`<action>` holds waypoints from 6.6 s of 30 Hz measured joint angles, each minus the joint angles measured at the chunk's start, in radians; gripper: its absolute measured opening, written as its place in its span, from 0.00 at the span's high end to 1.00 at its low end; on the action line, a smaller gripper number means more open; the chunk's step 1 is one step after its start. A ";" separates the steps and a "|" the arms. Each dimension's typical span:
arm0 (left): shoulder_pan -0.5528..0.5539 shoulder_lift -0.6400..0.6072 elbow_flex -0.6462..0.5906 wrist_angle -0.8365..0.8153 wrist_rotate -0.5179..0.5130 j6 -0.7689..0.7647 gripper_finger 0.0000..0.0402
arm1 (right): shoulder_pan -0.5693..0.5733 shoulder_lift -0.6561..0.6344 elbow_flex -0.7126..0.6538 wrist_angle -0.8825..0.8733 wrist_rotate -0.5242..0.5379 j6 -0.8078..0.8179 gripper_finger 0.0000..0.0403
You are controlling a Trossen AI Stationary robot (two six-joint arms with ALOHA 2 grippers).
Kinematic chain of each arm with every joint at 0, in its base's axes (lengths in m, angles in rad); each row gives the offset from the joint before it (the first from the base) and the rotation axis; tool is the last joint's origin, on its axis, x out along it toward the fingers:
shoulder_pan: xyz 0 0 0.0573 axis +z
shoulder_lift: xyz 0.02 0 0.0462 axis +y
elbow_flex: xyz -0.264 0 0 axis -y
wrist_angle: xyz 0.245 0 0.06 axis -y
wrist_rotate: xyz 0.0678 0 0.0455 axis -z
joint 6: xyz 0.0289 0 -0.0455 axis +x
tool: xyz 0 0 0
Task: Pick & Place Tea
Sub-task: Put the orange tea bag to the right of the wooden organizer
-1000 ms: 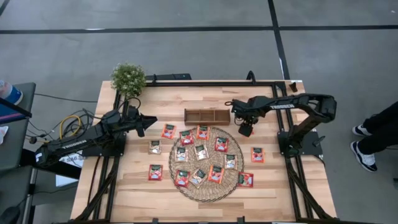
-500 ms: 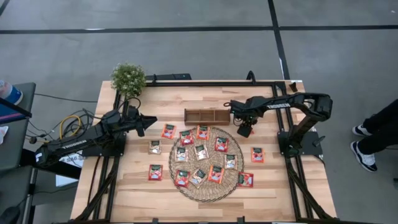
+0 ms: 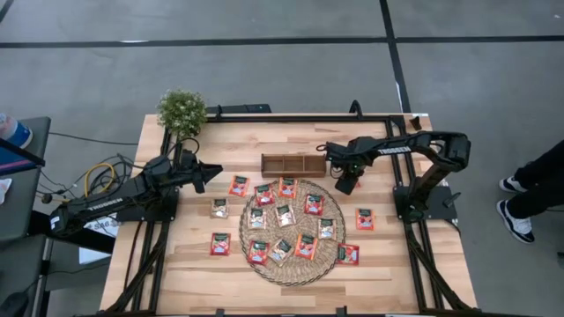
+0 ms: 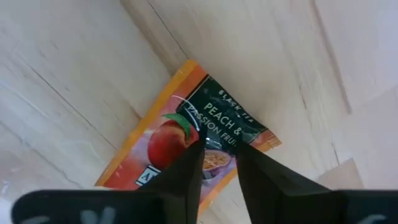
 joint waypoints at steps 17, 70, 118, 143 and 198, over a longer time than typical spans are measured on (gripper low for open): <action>0.000 0.000 0.000 0.000 0.000 -0.027 0.76 | -0.002 0.007 0.059 -0.036 -0.052 0.019 0.69; 0.000 0.000 0.000 0.000 0.022 -0.042 0.76 | -0.067 0.008 0.021 0.056 -0.106 0.016 0.69; 0.000 0.000 0.000 0.000 0.021 -0.006 0.76 | 0.178 -0.300 0.247 0.119 0.243 0.253 1.00; 0.000 0.000 0.000 0.000 0.021 0.009 0.76 | 0.276 -0.006 0.247 0.318 0.617 0.252 1.00; 0.000 0.000 0.000 0.003 0.022 0.009 0.76 | 0.280 0.067 0.278 0.260 0.630 0.322 0.75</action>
